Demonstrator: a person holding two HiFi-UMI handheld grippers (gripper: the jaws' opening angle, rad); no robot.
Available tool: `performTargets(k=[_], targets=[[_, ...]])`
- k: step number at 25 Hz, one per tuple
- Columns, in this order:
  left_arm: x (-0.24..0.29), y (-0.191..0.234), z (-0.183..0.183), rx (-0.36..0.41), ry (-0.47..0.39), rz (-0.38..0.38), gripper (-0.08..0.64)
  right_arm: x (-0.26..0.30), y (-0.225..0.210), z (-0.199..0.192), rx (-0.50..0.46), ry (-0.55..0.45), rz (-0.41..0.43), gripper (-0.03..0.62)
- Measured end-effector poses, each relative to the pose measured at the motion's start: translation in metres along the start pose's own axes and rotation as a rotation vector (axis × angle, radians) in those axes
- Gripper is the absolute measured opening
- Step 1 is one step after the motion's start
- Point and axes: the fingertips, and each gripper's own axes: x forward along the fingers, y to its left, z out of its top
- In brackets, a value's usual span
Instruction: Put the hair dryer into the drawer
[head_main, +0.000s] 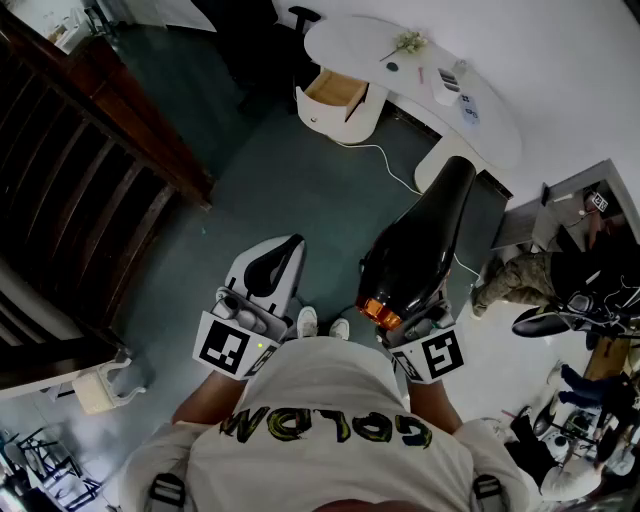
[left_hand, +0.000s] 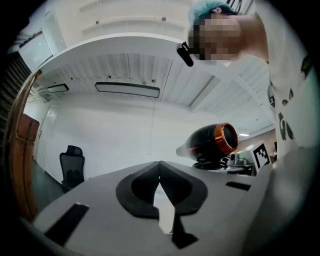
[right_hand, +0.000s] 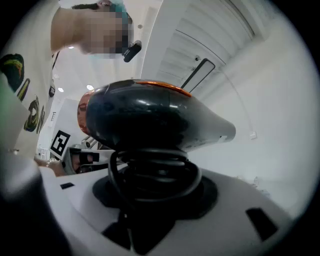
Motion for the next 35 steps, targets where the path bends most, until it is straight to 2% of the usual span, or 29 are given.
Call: performTargets(k=[4, 9, 13, 22, 28, 35], targets=[[-0.009, 0.008, 0.003, 0.002, -0.003, -0.014, 0.011, 0.009, 0.012, 0.002, -0.029, 0.005, -0.003, 0.238], [-0.014, 0.024, 0.002, -0.017, -0.003, -0.021, 0.011, 0.021, 0.022, -0.004, -0.016, 0.018, -0.008, 0.238], [-0.025, 0.036, 0.006, -0.021, -0.007, -0.006, 0.011, 0.03, 0.029, -0.011, -0.003, 0.048, -0.012, 0.241], [-0.02, 0.066, -0.003, -0.045, 0.012, 0.017, 0.011, 0.06, 0.024, -0.011, -0.002, 0.034, 0.002, 0.241], [0.011, 0.079, -0.011, -0.025, 0.02, 0.026, 0.011, 0.078, -0.007, -0.018, 0.003, 0.022, 0.014, 0.241], [0.084, 0.108, -0.02, -0.003, 0.042, 0.03, 0.011, 0.118, -0.077, -0.028, 0.031, 0.024, 0.008, 0.241]])
